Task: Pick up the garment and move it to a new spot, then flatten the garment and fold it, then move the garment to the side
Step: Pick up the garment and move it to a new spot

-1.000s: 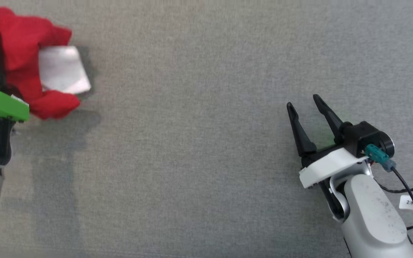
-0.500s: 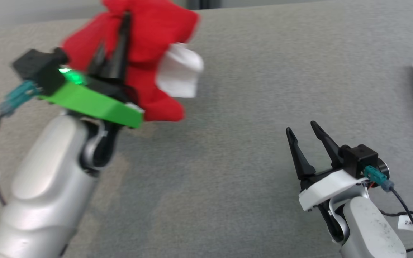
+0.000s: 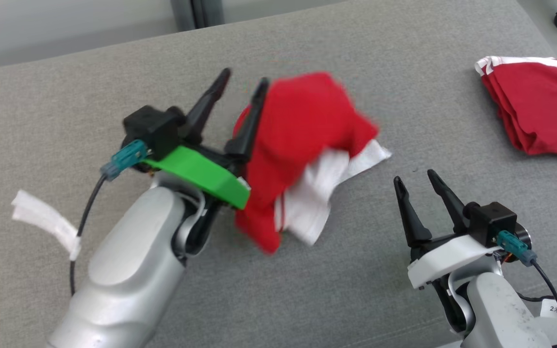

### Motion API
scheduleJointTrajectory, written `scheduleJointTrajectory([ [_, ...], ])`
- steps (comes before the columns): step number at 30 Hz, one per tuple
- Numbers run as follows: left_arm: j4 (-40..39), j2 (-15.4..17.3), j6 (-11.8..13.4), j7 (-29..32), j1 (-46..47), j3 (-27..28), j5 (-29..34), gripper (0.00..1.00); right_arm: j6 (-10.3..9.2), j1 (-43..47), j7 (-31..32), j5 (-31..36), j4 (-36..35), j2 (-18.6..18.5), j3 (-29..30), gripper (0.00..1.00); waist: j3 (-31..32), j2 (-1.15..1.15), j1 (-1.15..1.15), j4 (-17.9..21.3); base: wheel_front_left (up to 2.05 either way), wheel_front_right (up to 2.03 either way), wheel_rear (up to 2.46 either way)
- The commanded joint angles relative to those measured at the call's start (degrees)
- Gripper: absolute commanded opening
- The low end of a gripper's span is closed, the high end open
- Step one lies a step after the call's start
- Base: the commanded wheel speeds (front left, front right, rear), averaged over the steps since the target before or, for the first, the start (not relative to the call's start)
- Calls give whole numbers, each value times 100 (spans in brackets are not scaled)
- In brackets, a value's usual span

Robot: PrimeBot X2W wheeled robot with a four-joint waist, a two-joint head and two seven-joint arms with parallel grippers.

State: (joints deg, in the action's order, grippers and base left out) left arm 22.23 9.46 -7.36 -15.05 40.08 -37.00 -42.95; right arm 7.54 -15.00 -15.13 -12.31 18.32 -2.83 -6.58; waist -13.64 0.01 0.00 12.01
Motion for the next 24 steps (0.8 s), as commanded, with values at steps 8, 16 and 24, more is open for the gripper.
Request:
scheduleJointTrajectory([
  [8, 269, 37, 1, -9, -1088, 1437, 687, 100, -11, 64, -1, 90, 82, -19, 71, 100, 239, -1, 0, -536, 0, 0, 0],
  [16, -1, -67, -19, -8, -2316, 2517, 1647, 100, -11, 225, -1, 168, 269, -22, 151, 100, 650, -1, 0, -803, 0, 0, 0],
  [24, -344, -365, -23, -9, -3652, 3220, 2158, 100, -11, 609, -1, 221, 508, -20, 150, 100, 1029, -1, 0, -933, 0, 0, 0],
])
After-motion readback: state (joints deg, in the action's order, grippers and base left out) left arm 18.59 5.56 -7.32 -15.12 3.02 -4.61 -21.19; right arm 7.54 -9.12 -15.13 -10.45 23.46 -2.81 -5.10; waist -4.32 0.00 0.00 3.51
